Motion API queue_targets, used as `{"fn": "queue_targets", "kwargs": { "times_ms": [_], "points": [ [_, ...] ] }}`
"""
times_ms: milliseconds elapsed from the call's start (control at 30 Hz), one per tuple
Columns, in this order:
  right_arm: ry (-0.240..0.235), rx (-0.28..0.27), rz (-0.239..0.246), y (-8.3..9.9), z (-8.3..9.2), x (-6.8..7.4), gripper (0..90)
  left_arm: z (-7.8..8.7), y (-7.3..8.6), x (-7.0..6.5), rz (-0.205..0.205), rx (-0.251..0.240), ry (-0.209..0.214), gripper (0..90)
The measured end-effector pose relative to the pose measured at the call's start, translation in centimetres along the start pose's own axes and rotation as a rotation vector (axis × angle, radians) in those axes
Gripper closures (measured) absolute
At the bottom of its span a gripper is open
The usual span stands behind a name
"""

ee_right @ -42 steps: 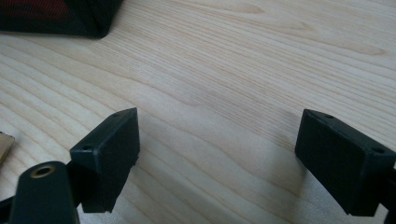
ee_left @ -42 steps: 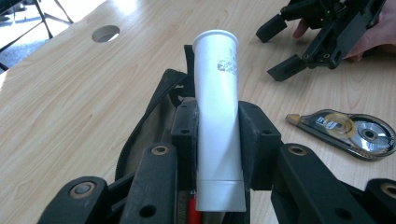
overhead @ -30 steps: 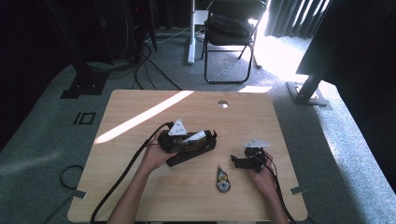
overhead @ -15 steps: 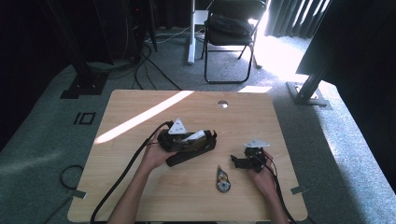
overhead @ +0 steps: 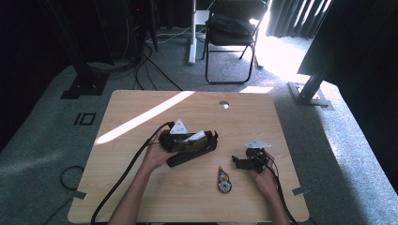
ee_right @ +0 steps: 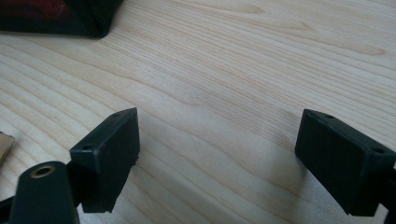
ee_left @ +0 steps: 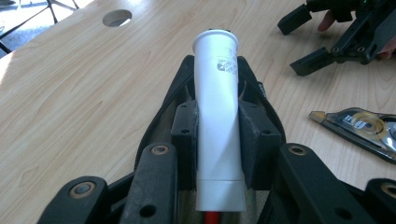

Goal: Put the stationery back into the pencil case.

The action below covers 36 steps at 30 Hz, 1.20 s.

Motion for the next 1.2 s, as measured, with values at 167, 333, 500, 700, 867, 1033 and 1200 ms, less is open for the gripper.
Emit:
{"fn": "queue_targets", "kwargs": {
  "times_ms": [167,333,500,700,867,1033,1200],
  "points": [
    [0.000,0.000,0.000,0.0,0.0,0.0,13.7,-0.3,0.2,0.2,-0.001,0.012,-0.005,70.4],
    [0.000,0.000,0.000,0.0,0.0,0.0,13.7,-0.4,0.4,0.4,0.000,0.020,-0.008,70.4],
    [0.000,0.000,-0.001,0.0,0.0,0.0,13.7,-0.6,0.6,0.5,-0.003,0.030,-0.016,70.3],
    [0.000,0.000,-0.001,0.0,0.0,0.0,13.7,-0.7,0.8,0.5,-0.008,0.044,-0.022,70.5],
    [0.000,0.000,-0.001,0.0,0.0,0.0,13.7,-0.9,1.0,0.5,-0.018,0.056,-0.028,70.7],
    [0.000,0.000,0.000,0.0,0.0,0.0,13.7,-1.1,1.3,0.4,-0.019,0.067,-0.028,70.7],
    [0.000,0.000,0.000,0.0,0.0,0.0,13.7,-1.7,1.8,0.2,-0.032,0.101,-0.036,70.6]
  ]
}}
Point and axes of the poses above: each handheld gripper's, and its own axes: z roughly backward along the jaws, y roughly out of its underside, x roughly to its left, the point moved 8 cm from there along -z, roughly forward along the jaws, and after that the axes turned 10 degrees about -y, right-handed, at the moved point
